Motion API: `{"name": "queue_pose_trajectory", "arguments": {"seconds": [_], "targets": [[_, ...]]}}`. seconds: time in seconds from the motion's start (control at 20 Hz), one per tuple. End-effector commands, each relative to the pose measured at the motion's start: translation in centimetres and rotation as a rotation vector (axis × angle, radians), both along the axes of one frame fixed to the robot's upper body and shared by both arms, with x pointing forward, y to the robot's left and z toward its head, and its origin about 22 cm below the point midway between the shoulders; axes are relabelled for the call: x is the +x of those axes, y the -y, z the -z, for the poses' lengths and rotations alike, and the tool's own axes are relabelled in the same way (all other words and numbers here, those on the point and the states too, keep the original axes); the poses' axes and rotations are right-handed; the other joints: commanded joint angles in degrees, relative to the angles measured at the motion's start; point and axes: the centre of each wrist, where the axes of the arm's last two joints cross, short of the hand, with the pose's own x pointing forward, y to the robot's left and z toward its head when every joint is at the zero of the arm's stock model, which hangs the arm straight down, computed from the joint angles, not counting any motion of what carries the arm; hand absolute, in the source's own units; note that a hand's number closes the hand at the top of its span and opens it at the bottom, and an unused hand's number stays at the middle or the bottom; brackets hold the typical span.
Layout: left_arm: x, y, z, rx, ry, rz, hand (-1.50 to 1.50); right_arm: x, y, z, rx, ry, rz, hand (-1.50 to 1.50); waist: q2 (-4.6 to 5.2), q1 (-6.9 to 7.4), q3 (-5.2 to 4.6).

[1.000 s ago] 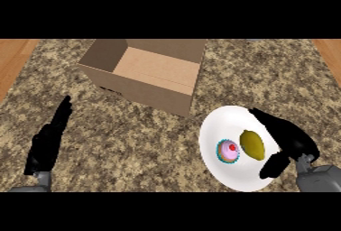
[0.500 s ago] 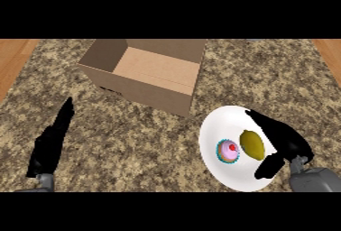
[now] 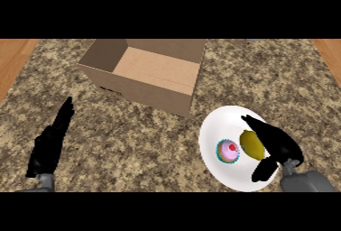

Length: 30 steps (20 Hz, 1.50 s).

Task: Pick the lemon from the plate and place it in the cardboard box

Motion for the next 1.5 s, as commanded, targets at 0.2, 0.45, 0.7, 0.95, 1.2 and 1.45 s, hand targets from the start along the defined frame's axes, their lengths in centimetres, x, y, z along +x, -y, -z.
{"name": "queue_pose_trajectory", "arguments": {"seconds": [0.2,0.45,0.7,0.95,1.2,1.45], "targets": [[0.1,-1.0,0.5,0.020,-0.019,0.007,0.00,1.1,-0.9,-0.3,0.054,-0.045,-0.007,1.50,0.00,0.04,-0.01],[0.7,-0.2,1.6,0.009,-0.003,0.007,0.00,-0.1,0.0,1.2,-0.081,0.163,-0.009,1.50,0.07,-0.12,-0.01],[0.9,-0.5,-0.4,0.011,0.007,0.041,0.00,6.5,2.1,-2.6,-0.111,0.279,-0.118,1.50,0.66,2.21,0.10],[1.7,2.4,-0.5,-0.007,0.035,0.108,0.00,10.9,3.2,-7.2,-0.174,0.356,-0.321,1.50,2.45,6.93,0.29],[2.0,2.6,0.0,-0.004,0.022,0.105,0.00,14.6,4.6,-9.6,-0.142,0.451,-0.387,1.50,2.18,6.00,0.20],[1.8,0.7,-0.2,0.000,0.023,0.099,0.00,17.0,4.8,-11.4,-0.108,0.564,-0.397,1.50,1.76,5.23,0.15]]}}
